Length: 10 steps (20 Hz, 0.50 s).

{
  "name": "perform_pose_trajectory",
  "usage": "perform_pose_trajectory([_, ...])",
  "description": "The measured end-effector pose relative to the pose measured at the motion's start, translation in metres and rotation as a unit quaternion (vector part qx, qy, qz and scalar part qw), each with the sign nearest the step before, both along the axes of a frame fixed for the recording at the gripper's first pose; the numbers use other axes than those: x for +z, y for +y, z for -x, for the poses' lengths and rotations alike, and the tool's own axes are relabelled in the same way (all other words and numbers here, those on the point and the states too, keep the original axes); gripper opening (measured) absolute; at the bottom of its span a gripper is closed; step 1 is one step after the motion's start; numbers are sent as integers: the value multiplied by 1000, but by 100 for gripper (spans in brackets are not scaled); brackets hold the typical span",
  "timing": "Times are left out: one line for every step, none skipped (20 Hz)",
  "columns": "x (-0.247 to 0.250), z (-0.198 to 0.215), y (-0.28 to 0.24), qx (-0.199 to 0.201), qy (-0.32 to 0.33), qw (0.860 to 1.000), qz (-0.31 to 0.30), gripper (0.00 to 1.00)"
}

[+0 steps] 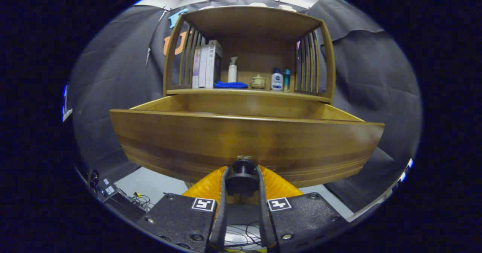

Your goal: Pull open the drawer, take out the items inside it, and place them on the countertop above the cabinet.

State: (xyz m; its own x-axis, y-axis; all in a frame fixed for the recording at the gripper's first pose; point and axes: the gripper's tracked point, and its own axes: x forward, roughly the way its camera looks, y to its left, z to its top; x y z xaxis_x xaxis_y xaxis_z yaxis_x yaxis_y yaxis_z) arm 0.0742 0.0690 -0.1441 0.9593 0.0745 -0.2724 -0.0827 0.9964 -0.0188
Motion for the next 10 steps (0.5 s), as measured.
perform_pose_trajectory([0, 0, 0, 0, 0, 1000, 4, 37])
perform_pose_trajectory([0, 0, 0, 0, 0, 1000, 4, 38])
perform_pose_trajectory([2, 2, 0, 4, -2, 1000, 2, 37])
perform_pose_trajectory([2, 2, -2, 2, -7, 1000, -1, 41])
perform_pose_trajectory([7, 3, -4, 4, -17, 1000, -5, 53])
perform_pose_trajectory([13, 7, -10, 1, -27, 1000, 0, 65])
perform_pose_trajectory([20, 13, -13, 0, -36, 999, 7, 77])
perform_pose_trajectory([26, 19, -17, -1, -44, 999, 15, 90])
perform_pose_trajectory([33, 26, -21, -3, -53, 998, 21, 100])
perform_pose_trajectory([42, 32, -26, -5, -60, 998, 24, 100])
